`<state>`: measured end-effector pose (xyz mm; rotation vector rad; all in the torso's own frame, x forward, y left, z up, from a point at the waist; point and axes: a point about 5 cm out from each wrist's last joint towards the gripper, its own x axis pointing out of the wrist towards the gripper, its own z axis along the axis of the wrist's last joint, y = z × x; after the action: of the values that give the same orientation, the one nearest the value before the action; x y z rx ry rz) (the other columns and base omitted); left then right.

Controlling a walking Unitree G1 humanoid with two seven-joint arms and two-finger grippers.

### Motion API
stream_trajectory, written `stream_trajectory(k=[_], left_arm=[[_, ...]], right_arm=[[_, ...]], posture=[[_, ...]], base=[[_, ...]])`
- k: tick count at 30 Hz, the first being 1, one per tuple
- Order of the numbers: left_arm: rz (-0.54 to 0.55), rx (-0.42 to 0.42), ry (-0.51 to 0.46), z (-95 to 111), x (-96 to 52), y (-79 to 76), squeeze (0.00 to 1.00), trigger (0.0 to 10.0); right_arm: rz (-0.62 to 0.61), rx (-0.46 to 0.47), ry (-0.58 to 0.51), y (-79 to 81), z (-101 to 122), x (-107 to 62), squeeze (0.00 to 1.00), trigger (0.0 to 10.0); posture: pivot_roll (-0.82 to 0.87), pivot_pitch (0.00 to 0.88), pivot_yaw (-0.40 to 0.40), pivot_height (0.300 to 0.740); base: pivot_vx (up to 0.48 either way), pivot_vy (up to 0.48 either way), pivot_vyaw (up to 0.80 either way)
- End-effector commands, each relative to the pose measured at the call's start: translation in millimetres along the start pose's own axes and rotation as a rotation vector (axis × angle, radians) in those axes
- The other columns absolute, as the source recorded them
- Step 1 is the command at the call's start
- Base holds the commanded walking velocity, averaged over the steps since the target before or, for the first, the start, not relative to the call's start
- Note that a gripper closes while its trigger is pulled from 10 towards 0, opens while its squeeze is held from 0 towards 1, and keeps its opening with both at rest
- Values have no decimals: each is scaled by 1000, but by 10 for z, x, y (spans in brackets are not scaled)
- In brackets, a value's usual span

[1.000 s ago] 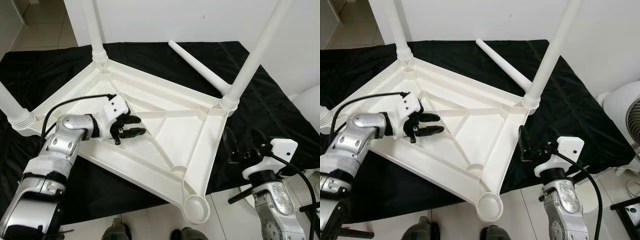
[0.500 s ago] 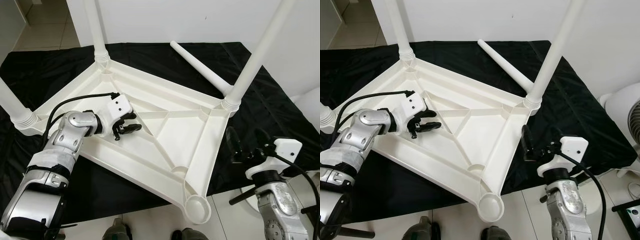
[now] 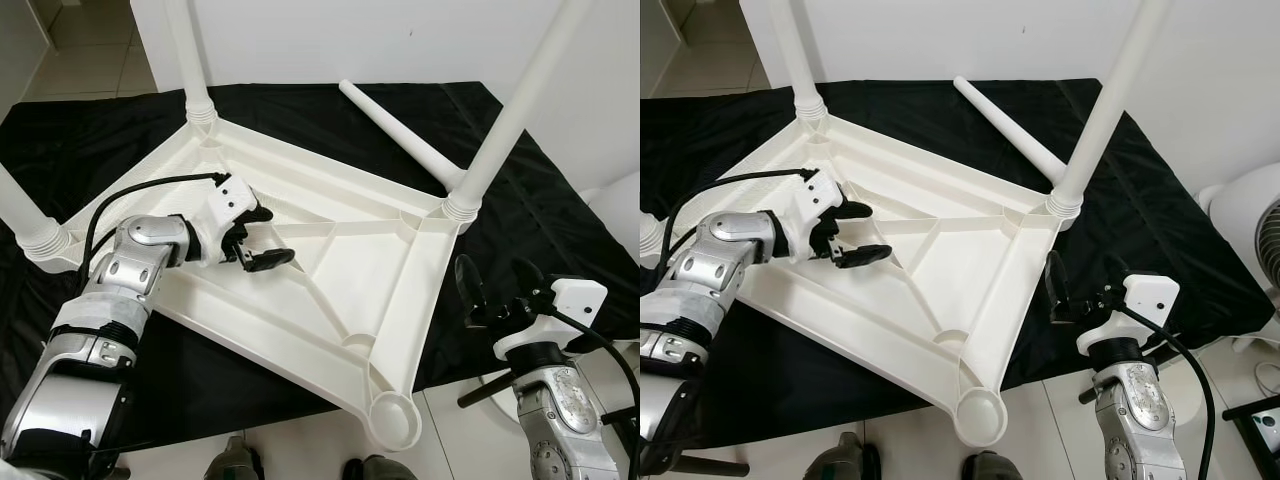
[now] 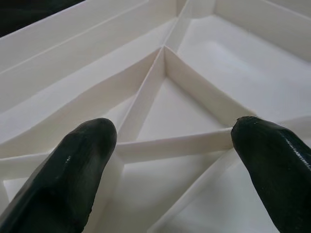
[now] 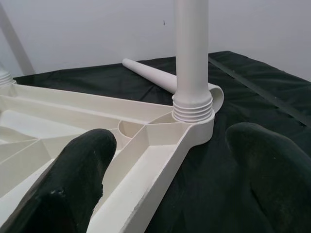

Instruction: Building children table

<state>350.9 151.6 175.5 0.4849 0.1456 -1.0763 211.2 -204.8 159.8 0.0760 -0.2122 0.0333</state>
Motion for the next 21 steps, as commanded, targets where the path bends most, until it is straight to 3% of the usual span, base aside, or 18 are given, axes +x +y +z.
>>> stream_trajectory(k=[1,5,21], left_arm=[[-60,20,56,-97,-19,-63,0,10000],[-81,73,122,-161,-24,-99,0,10000],[-108,96,210,-304,63,-210,0,10000]], right_arm=[[0,-14,8,-17,-5,-2,0,10000],[3,-14,9,-14,-9,2,0,10000],[1,-17,10,-20,-7,-4,0,10000]], posture=[[-43,79,-8,740],[-41,79,-11,740],[-45,75,-7,740]], base=[[0,0,0],[0,0,0],[0,0,0]])
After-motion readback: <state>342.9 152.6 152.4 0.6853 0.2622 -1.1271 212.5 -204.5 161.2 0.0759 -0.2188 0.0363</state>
